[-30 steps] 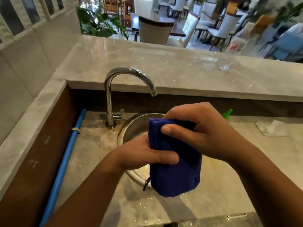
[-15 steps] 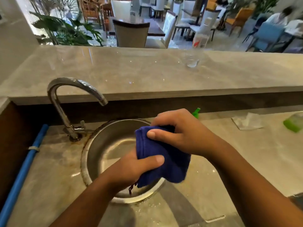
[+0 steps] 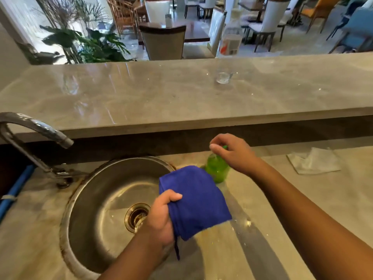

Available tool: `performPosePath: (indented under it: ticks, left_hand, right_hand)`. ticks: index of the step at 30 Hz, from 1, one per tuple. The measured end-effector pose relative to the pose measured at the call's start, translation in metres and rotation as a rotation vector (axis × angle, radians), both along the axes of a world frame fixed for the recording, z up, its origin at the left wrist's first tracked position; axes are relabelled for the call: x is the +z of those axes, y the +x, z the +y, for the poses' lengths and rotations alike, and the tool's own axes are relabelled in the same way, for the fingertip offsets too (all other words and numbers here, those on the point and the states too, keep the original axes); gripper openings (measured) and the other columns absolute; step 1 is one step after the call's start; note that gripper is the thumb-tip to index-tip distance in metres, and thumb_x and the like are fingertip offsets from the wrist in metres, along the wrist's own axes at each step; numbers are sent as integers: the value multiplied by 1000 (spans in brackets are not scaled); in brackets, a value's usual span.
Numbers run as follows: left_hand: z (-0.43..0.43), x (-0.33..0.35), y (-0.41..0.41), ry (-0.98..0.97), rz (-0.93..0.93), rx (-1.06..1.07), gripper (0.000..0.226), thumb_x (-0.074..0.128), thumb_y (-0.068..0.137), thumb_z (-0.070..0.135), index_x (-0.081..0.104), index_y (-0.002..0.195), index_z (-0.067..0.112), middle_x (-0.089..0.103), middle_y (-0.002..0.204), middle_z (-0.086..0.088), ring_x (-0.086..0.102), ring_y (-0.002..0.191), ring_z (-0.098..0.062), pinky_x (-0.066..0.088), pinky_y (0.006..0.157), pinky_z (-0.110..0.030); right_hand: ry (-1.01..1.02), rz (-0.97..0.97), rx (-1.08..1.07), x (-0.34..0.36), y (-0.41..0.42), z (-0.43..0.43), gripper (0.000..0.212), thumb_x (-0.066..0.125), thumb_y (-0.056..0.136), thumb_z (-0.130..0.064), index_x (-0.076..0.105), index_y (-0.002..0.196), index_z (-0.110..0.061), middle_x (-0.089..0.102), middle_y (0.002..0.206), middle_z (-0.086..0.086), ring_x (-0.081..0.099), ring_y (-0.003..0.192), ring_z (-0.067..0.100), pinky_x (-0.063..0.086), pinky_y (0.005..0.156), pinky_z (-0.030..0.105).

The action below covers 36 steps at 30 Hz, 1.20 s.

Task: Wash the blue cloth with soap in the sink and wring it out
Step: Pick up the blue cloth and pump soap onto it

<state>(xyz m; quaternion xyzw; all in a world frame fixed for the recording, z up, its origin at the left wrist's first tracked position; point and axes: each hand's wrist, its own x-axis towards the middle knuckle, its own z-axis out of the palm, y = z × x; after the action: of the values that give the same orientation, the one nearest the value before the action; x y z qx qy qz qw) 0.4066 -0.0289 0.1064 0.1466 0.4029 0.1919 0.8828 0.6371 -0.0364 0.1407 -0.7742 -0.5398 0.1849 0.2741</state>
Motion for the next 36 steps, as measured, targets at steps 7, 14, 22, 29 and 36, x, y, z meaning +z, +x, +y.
performPosePath:
  ticks: [7,14,22,29,36]
  left_hand:
    - [20,-14,49,-34,-107,69,48,48,80,8,60,126,0,71,120,-24,74,93,-41,53,87,-51]
    - [32,-36,83,-57,-135,133,63,54,77,10,50,139,4,66,129,-24,64,113,-44,56,83,-53]
    - [39,-45,104,-65,-207,234,58,54,76,12,55,133,2,65,130,-24,58,120,-44,45,100,-56]
    - [30,-46,122,-50,-236,274,66,55,76,14,49,141,4,60,138,-21,54,129,-42,34,115,-58]
    - [23,-39,125,-58,-236,314,51,52,73,12,58,123,1,66,127,-22,58,120,-41,42,107,-56]
  right_hand:
    - [-246,153,-96,-23,55,51,43,52,99,-42,60,127,-10,65,123,8,61,108,21,50,91,36]
    - [-384,293,-115,-44,50,89,63,43,99,-54,56,133,-2,58,137,17,57,115,28,43,93,38]
    - [-384,298,-165,-64,46,96,59,35,100,-59,61,108,-6,64,110,18,58,99,28,42,86,36]
    - [-416,276,-155,-63,44,97,75,25,101,-60,54,135,0,58,134,21,57,118,34,39,87,35]
    - [-416,211,-148,-68,41,92,71,21,104,-55,52,137,-1,53,141,21,53,126,35,41,96,38]
